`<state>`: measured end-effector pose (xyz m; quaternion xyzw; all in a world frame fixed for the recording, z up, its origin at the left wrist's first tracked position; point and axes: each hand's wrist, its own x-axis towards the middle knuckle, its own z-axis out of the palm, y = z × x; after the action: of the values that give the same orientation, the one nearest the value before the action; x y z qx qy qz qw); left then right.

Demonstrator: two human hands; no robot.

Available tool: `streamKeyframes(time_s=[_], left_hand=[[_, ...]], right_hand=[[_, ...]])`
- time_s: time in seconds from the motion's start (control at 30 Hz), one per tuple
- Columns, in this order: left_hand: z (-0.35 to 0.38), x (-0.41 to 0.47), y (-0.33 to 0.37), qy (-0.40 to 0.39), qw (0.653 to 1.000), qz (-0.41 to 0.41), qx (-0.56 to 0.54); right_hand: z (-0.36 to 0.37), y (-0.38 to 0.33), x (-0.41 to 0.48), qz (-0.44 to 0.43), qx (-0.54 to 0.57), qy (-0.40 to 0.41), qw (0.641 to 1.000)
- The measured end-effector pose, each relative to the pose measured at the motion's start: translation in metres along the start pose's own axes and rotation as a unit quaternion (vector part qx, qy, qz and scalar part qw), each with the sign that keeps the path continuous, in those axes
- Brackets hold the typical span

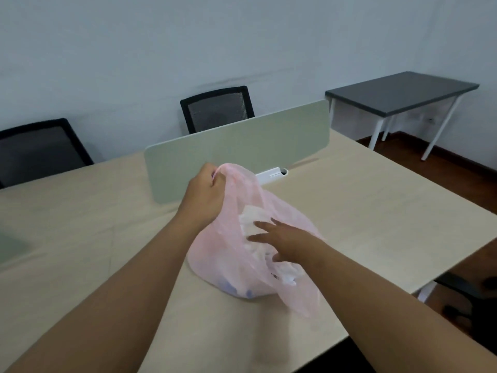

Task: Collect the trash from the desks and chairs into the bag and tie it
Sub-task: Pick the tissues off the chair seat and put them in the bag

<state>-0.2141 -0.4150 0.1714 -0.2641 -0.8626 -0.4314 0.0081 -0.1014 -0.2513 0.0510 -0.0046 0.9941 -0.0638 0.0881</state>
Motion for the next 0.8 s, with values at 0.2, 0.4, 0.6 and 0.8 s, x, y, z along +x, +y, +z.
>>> streamKeyframes(time_s=[0.2,0.4,0.6,0.8], left_hand=[[0.021,0.000,0.010,-0.034,0.999,0.010,-0.027],[0.053,-0.008,0.025,-0.088,0.994,0.062,-0.003],[0.074,-0.040,0.031,-0.122,0.965,0.152,0.172],[0.091,-0.088,0.030,-0.125,0.939,0.178,0.266]], right_hand=[[-0.001,-0.002,-0.022,0.039,-0.055,0.075,0.995],[-0.007,0.019,-0.086,0.090,-0.093,0.117,0.985],[-0.021,0.050,-0.201,0.212,-0.066,0.155,0.963],[-0.007,0.085,-0.365,0.287,-0.076,0.139,0.945]])
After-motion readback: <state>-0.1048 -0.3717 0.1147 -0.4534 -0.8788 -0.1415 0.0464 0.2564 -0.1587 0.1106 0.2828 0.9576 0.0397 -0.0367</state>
